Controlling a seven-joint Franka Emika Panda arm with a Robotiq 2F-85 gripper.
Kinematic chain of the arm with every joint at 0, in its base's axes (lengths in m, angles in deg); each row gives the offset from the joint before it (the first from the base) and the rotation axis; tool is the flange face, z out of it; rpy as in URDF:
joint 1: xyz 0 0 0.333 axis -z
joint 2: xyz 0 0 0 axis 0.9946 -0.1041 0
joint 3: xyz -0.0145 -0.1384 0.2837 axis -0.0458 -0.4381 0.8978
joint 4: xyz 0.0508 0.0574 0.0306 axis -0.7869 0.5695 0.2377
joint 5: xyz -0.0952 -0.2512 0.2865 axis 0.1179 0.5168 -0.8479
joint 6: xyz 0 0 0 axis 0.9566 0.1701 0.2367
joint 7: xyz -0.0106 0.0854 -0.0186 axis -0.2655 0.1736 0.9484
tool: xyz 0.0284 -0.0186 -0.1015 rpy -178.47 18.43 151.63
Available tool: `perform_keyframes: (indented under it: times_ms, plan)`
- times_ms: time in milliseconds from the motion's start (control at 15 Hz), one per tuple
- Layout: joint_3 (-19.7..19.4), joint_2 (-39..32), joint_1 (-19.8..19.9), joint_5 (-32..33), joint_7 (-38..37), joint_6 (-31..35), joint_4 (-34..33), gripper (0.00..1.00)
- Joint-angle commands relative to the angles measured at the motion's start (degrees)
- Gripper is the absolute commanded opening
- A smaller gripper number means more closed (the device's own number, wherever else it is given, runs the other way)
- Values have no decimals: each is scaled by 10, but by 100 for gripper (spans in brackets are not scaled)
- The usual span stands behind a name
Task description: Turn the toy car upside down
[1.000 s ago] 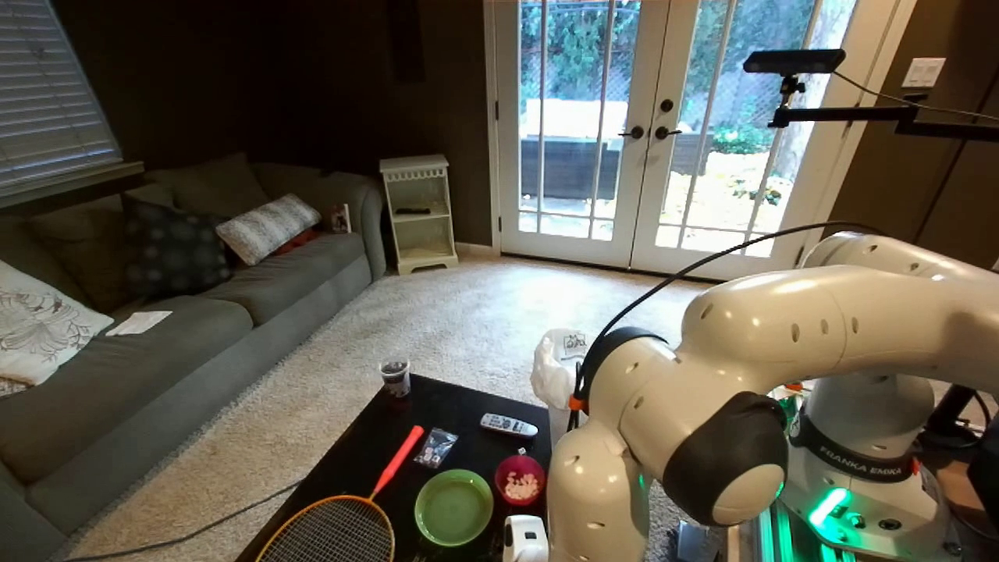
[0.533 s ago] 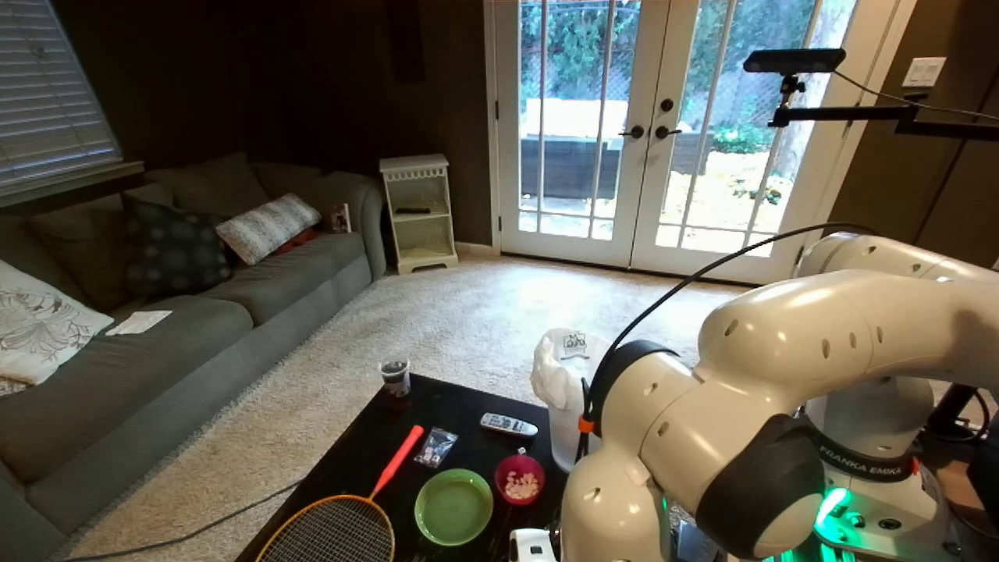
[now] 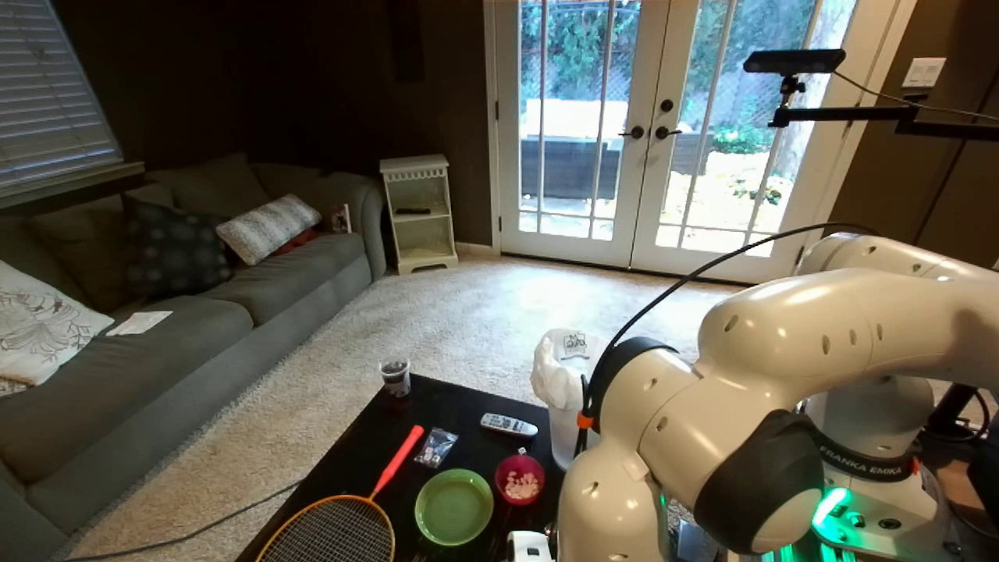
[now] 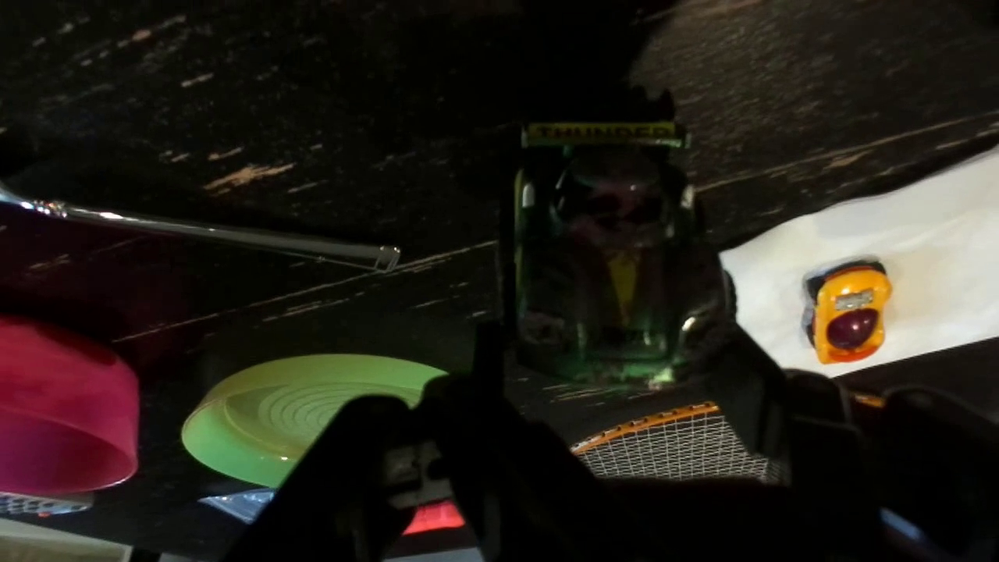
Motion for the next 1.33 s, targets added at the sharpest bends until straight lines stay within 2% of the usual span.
perform_keyframes:
  times_ms: [0,67,133,200,267,333,400,467,533,600,667,733,800,1000,1067,1267]
  plan:
    - [-2,-21,-10,5,-17,-34,-24,41]
    - [28,-21,22,11,16,-14,-28,41]
    - [2,-21,-9,10,-12,-36,-24,41]
    - [31,-24,20,20,22,-17,-30,41]
    - [33,-24,20,26,24,-16,-29,41]
    - [10,-24,-8,23,2,-34,-27,41]
    - [9,-25,-10,22,6,-35,-28,41]
    - [34,-24,17,30,33,-17,-29,70]
    - [36,-23,17,35,37,-19,-28,90]
    - [14,-2,-9,42,5,-49,1,95]
    - [15,-4,-9,48,8,-62,-1,93]
    - [13,-4,-12,50,11,-76,-1,98]
    - [30,-5,6,47,38,-73,-5,100]
    - [14,-5,-9,30,49,-93,-6,100]
    - [-6,-5,-26,16,50,-114,-7,100]
    - [-31,-5,-41,2,62,-139,-6,100]
